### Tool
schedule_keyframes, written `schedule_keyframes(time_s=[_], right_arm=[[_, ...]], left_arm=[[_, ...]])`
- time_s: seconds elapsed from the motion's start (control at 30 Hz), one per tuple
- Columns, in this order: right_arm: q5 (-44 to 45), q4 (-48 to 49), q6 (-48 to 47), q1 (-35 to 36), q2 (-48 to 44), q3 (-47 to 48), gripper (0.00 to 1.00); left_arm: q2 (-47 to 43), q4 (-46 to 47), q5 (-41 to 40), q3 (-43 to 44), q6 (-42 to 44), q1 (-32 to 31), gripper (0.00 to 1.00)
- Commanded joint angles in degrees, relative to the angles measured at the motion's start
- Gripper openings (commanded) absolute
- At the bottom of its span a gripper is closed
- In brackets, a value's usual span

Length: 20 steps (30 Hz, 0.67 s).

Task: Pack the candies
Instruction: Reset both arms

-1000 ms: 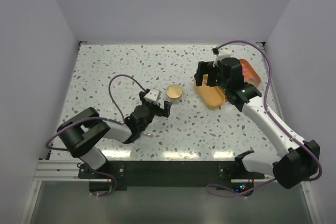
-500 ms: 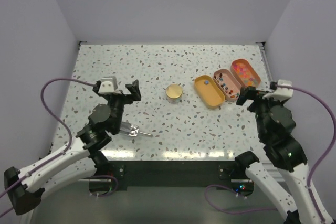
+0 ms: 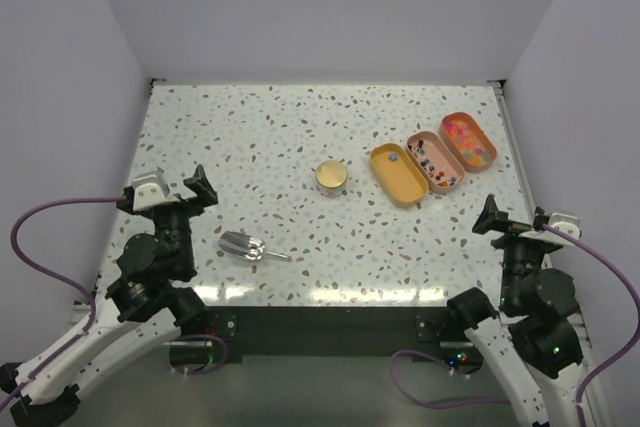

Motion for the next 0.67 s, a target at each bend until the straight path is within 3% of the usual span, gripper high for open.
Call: schedule_keyframes(time_s=[0.0,0.63], right_arm=[[0.2,1.2,-2.0,0.0,1.5,0.1,0.99],[-0.5,1.9,-2.0,0.0,4.0,-0.2,0.99]], left_arm=[[-1.0,3.8,-1.9,-2.1,2.7,1.0,1.00],[1.6,3.6,0.2,-2.6,1.6,6.4,1.00]])
